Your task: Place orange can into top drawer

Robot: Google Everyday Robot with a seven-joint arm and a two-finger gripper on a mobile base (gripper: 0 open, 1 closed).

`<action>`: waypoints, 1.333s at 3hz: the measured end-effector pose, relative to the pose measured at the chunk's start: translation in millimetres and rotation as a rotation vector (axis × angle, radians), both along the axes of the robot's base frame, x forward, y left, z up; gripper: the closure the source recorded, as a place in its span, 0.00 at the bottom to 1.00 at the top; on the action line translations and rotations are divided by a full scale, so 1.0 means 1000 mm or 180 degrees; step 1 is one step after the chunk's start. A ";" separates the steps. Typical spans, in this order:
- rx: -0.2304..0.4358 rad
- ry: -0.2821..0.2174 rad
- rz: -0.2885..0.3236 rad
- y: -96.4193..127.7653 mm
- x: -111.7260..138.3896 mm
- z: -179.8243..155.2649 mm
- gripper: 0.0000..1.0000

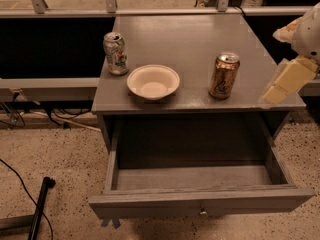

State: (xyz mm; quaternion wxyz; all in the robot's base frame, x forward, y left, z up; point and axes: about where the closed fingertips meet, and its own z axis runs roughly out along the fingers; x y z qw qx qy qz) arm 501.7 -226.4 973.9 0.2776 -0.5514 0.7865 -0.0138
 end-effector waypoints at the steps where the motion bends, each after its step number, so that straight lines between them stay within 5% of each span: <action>1: 0.0385 -0.0145 -0.0158 0.004 0.028 -0.012 0.00; 3: 0.0867 -0.0414 -0.0550 0.002 0.074 -0.034 0.00; 4: 0.1118 -0.0465 -0.0591 0.001 0.088 -0.042 0.00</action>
Offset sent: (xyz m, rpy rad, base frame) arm 0.0822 0.0068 -0.0333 0.2780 -0.1451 -0.1940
